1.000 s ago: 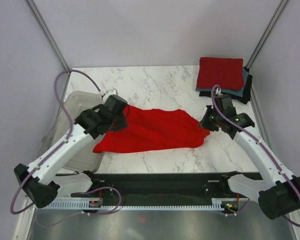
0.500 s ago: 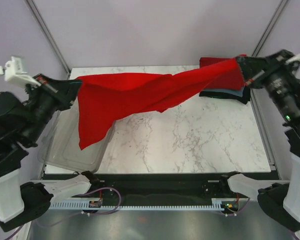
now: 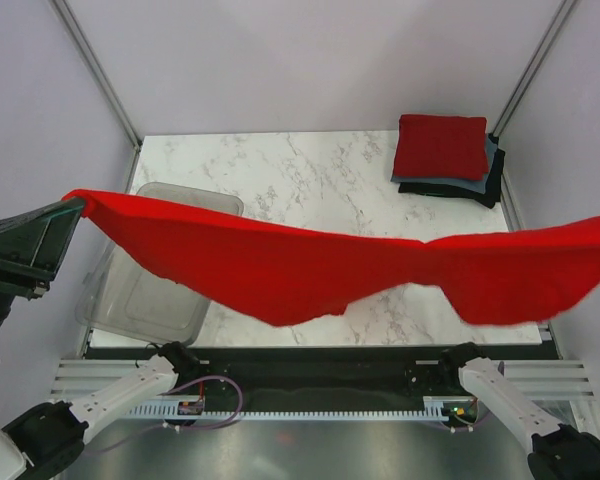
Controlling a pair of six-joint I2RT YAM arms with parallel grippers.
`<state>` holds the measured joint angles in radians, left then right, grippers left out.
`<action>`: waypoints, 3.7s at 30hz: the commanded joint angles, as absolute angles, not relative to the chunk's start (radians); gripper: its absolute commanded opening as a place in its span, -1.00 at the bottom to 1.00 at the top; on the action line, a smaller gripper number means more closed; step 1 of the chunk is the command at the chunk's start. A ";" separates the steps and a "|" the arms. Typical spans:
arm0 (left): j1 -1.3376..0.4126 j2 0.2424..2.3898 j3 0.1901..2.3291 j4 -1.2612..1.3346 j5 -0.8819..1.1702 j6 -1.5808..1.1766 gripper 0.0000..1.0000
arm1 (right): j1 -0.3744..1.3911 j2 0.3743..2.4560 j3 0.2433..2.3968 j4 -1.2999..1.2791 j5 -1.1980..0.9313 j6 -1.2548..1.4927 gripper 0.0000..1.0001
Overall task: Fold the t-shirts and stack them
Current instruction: Flatten the tshirt out
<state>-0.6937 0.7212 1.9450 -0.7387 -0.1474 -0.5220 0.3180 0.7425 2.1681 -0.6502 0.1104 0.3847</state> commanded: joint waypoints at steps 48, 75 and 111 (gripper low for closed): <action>-0.147 1.698 1.520 -0.632 0.025 -0.595 0.31 | 0.192 1.573 1.571 -0.411 0.048 0.339 0.91; -0.273 1.452 1.017 -0.557 0.178 -0.540 0.11 | 0.281 1.109 0.802 -0.293 -0.075 0.514 0.91; -0.299 1.910 1.537 -0.658 0.017 -0.583 0.10 | 0.279 1.764 1.308 -0.509 0.135 0.399 0.95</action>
<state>-0.2867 1.8256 1.4860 -0.6731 0.0105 -0.5613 0.2779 1.6817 1.1854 -0.4278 0.0334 0.4397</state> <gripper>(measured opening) 0.550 0.973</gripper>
